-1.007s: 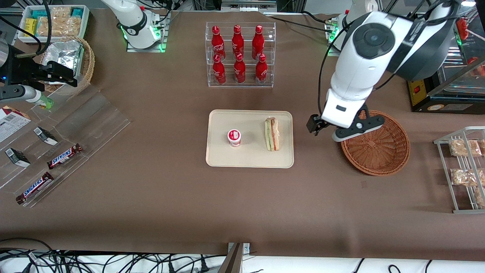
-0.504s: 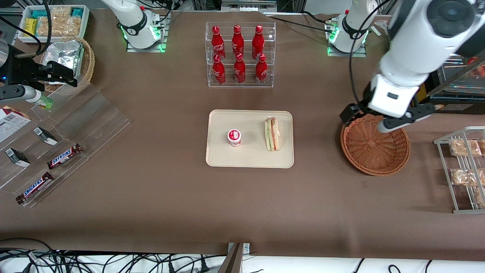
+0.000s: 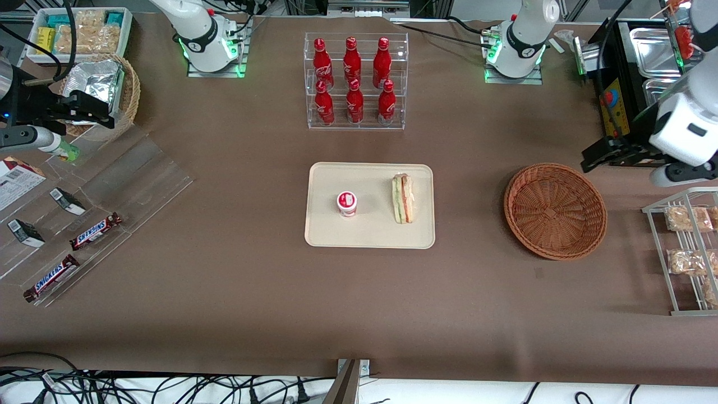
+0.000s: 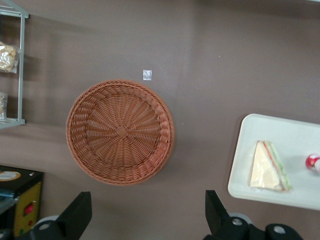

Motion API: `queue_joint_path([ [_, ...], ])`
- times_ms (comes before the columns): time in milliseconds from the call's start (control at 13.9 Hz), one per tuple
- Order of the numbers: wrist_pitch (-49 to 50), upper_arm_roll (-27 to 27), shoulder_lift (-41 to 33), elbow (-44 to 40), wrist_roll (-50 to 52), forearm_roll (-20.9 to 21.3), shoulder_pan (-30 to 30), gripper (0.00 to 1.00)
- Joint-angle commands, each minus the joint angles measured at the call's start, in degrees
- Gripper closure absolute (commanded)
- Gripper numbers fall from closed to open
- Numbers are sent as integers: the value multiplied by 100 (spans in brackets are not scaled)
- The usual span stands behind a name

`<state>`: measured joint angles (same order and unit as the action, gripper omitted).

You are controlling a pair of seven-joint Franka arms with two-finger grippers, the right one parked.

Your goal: Place sandwich from basket to tray

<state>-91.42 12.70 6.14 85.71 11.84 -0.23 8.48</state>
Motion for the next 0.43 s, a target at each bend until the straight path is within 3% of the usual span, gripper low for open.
queue_joint_path([
  [0,220,-233,-192,86,-1083,-153,-65,0],
  [360,256,-251,-209,86,-1562,-48,-109,0],
])
